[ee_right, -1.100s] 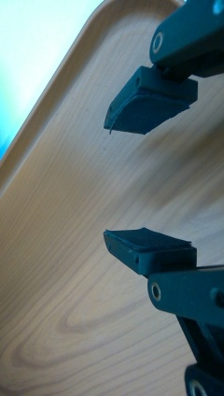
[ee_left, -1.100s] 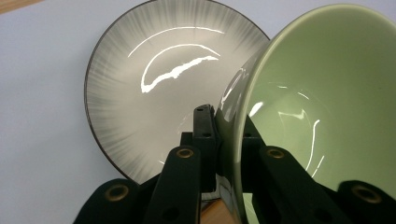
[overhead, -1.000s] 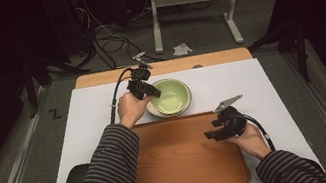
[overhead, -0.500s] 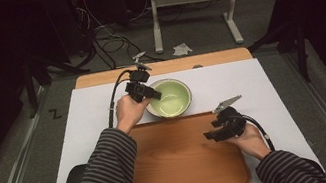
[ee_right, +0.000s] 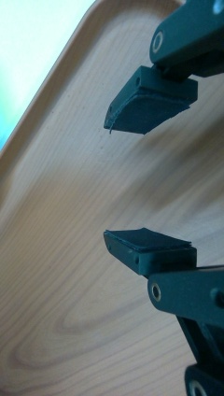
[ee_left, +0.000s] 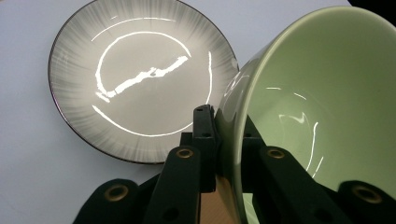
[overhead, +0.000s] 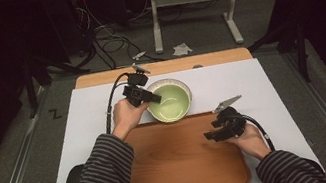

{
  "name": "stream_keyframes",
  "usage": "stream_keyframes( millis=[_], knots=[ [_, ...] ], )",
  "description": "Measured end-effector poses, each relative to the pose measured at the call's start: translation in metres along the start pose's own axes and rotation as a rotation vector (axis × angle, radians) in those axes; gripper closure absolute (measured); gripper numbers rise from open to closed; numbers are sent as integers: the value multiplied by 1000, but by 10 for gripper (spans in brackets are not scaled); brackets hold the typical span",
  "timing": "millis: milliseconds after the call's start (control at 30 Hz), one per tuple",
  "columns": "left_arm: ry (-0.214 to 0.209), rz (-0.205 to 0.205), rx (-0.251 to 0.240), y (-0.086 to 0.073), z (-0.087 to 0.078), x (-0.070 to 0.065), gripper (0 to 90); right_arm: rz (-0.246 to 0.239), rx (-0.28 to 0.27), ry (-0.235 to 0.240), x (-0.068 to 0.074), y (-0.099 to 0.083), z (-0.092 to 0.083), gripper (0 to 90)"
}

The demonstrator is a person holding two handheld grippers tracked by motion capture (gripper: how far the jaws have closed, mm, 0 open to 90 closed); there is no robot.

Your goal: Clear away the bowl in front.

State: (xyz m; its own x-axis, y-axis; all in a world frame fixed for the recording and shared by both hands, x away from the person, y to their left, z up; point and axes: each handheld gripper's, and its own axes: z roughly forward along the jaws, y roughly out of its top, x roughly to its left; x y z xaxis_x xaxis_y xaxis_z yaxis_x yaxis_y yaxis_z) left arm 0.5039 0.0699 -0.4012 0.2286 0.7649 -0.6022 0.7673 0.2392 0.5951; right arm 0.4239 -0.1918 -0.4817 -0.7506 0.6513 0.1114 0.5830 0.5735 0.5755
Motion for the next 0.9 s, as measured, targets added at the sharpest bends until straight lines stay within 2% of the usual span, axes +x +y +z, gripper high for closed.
stream_keyframes(
  millis=[267, 300, 333, 533, 600, 633, 667, 767, 833, 900],
  knots=[
    [-19, 2, 8, -4, -8, -3, 836, 16, 2, 3, 2, 1, -1, 416],
    [-22, 1, 8, -4, -9, -3, 835, -9, -1, 0, 0, 0, 0, 415],
    [-24, -3, 6, -5, -10, -3, 836, 9, -1, -2, 1, 0, 0, 416],
    [-32, -2, 13, -9, -15, -2, 835, -2, -2, -3, 2, 1, 0, 416],
    [-37, 1, 16, -10, -17, -3, 834, 9, -2, 3, 2, 1, 0, 416],
    [-38, 6, 21, -10, -18, -3, 834, -7, -1, -1, 1, 0, 0, 416],
    [-39, 8, 18, -11, -19, -3, 834, 9, 1, -5, 1, 0, 0, 415],
    [-42, 8, 22, -12, -22, -2, 834, 13, -2, -1, 2, 1, 0, 416],
    [-44, 1, 20, -13, -22, -2, 834, -9, 3, -3, 1, 0, 0, 416],
    [-44, -1, 21, -15, -24, -2, 834, -6, -1, -4, 2, 1, 0, 416]
  ],
)
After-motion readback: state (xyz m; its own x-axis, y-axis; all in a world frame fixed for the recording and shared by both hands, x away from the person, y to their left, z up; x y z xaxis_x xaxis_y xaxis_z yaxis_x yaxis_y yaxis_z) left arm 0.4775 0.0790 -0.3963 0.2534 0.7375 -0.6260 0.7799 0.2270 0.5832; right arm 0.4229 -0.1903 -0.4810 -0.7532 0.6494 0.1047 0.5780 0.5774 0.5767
